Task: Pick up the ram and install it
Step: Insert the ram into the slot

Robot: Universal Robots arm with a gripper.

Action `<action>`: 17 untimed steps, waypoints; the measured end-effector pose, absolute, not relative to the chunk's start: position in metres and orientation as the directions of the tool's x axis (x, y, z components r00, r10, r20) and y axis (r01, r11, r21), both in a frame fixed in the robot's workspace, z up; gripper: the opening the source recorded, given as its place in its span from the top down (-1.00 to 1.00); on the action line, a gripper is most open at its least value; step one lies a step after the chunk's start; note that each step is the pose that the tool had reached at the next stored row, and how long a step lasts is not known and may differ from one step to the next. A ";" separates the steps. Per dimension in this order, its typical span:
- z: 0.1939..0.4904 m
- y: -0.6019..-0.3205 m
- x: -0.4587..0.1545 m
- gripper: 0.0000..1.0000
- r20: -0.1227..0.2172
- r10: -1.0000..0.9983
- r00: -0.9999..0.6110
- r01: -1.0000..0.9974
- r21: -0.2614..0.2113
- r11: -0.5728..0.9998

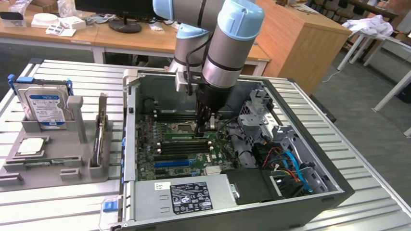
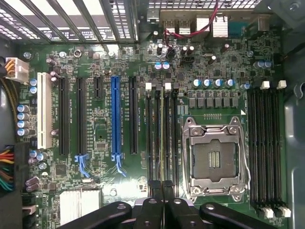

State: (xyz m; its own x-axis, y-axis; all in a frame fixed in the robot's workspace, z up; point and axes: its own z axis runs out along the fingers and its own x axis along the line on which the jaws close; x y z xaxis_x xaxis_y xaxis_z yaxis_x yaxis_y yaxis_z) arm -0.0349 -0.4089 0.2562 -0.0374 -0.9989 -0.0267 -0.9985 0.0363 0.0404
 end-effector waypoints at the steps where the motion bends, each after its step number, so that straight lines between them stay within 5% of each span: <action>1: 0.255 -0.409 -0.035 0.76 -0.027 -0.999 -0.037 -0.999 0.040 0.036; 17: 0.253 -0.410 -0.035 0.76 -0.027 -1.000 -0.012 -0.999 0.040 0.011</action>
State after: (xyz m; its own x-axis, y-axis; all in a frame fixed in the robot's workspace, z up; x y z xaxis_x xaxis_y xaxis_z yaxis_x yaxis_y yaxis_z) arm -0.0354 -0.4103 0.2530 -0.0120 -0.9996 -0.0267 -0.9991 0.0110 0.0400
